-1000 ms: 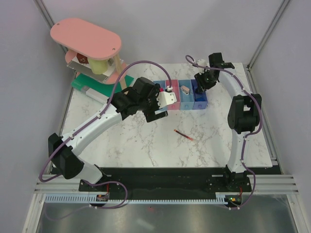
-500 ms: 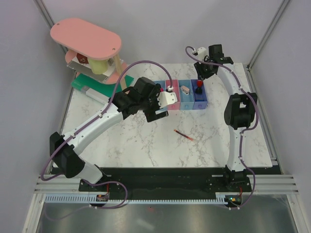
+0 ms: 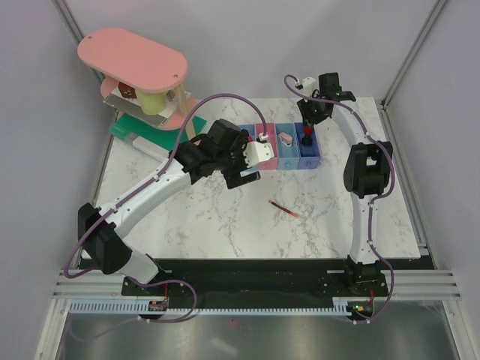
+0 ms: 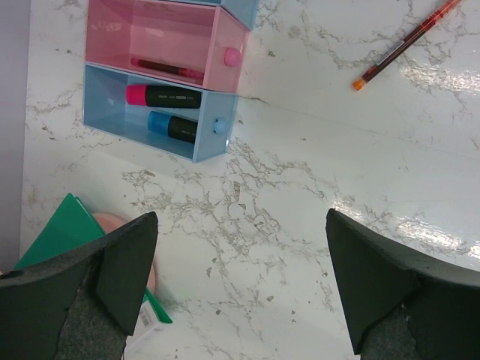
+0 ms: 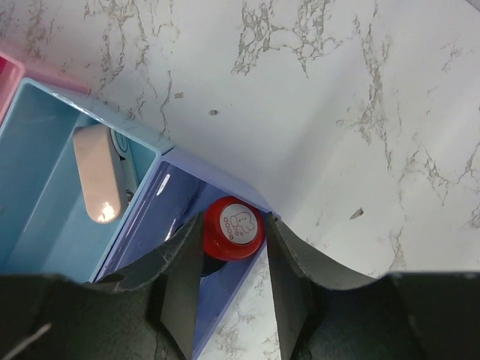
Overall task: Sort the stationery into containers
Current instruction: Pick up the pen from the center of the board.
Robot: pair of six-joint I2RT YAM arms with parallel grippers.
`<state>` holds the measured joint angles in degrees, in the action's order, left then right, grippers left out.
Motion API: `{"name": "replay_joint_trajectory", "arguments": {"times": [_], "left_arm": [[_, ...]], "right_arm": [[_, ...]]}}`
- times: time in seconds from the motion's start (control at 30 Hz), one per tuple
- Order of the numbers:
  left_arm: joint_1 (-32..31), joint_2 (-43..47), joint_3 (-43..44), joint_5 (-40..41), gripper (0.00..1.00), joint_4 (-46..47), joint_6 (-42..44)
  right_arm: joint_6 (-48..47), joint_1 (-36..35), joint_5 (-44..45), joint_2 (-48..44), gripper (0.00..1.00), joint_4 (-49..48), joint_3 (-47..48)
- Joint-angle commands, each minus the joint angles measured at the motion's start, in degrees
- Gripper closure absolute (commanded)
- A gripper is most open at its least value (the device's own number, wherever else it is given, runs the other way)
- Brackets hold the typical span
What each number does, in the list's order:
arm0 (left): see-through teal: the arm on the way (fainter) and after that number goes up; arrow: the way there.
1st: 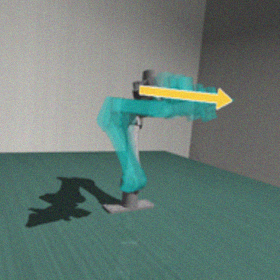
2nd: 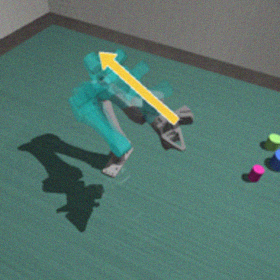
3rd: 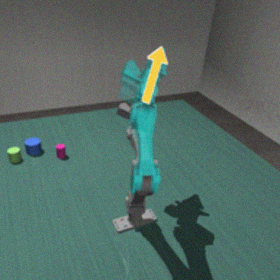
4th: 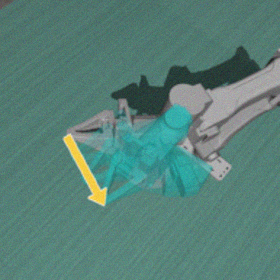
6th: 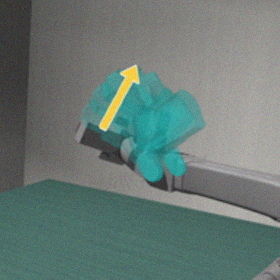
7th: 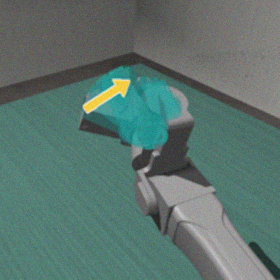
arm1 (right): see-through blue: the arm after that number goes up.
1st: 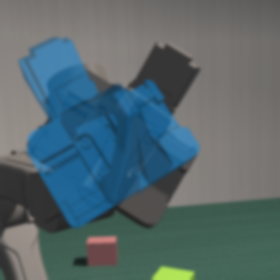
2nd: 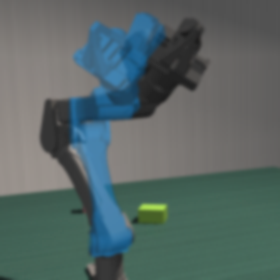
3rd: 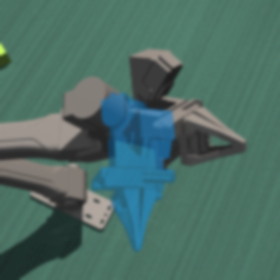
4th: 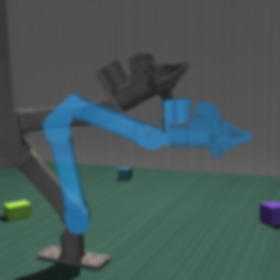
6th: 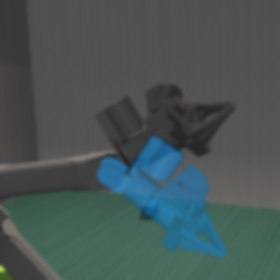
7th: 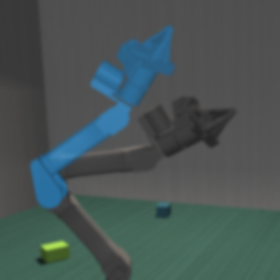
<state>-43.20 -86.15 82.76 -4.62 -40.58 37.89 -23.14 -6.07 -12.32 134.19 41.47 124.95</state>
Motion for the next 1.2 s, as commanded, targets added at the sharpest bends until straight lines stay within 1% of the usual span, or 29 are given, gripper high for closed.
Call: {"name": "replay_joint_trajectory", "arguments": {"times": [0.0, 0.23, 0.43, 0.67, 0.8, 0.87, 0.93, 0.97, 1.0, 1.03, 1.07, 1.1, 1.17], "left_arm": [[0.0, -0.3, 1.8, -0.6, 0.0, 1.1, -0.8], [0.0, -0.2, 1.6, -0.6, 0.0, 1.0, -0.7], [0.0, 0.1, 1.6, -0.6, 0.0, 1.0, -0.6], [0.0, 0.7, 1.4, -0.4, 0.0, 1.0, -0.4], [0.0, 1.1, 1.3, -0.5, 0.0, 1.0, -0.4], [0.0, 1.5, 0.9, -0.1, 0.0, 1.0, -0.2], [0.0, 1.9, 0.5, 0.7, 0.0, 0.9, 0.3], [0.0, 2.2, -0.5, 0.8, 0.0, 0.9, 0.3], [0.0, 2.5, -1.0, 1.4, 0.0, 0.7, 0.4], [0.0, 2.7, -2.5, 1.5, 0.0, 0.7, 0.3], [0.0, 3.1, -3.3, 1.5, 0.0, 0.6, 0.3], [0.0, 3.4, -4.3, 1.5, 0.0, 0.7, -0.3], [0.1, 3.8, -6.8, 1.2, 0.0, 0.7, -1.1]], "right_arm": [[0.5, -0.1, -1.4, 0.5, 0.55, -1.1, -1.5], [-0.1, -0.3, -1.5, -1.5, 0.57, -2.1, -7.9], [0.7, -0.3, -2.9, -3.8, 0.57, -2.0, -6.7], [0.3, -0.5, -4.0, -12.3, 0.55, -1.1, -7.3], [-1.9, -0.5, -4.6, -17.3, 0.51, 0.7, -10.0], [-4.7, -0.7, -5.9, -20.2, 0.47, 3.8, -11.1], [-8.3, -1.3, -6.9, -23.3, 0.45, 8.0, -14.5], [-12.1, -1.5, -7.6, -24.7, 0.42, 9.2, -16.2], [-14.2, -1.9, -7.5, -25.9, 0.4, 10.2, -20.7], [-16.1, -2.4, -7.6, -28.5, 0.38, 12.5, -23.2], [-19.9, -2.6, -7.7, -29.9, 0.33, 13.4, -25.8], [-21.1, -2.9, -7.8, -31.3, 0.32, 13.9, -31.1], [-23.7, -3.6, -8.4, -35.9, 0.28, 14.4, -36.5]]}}
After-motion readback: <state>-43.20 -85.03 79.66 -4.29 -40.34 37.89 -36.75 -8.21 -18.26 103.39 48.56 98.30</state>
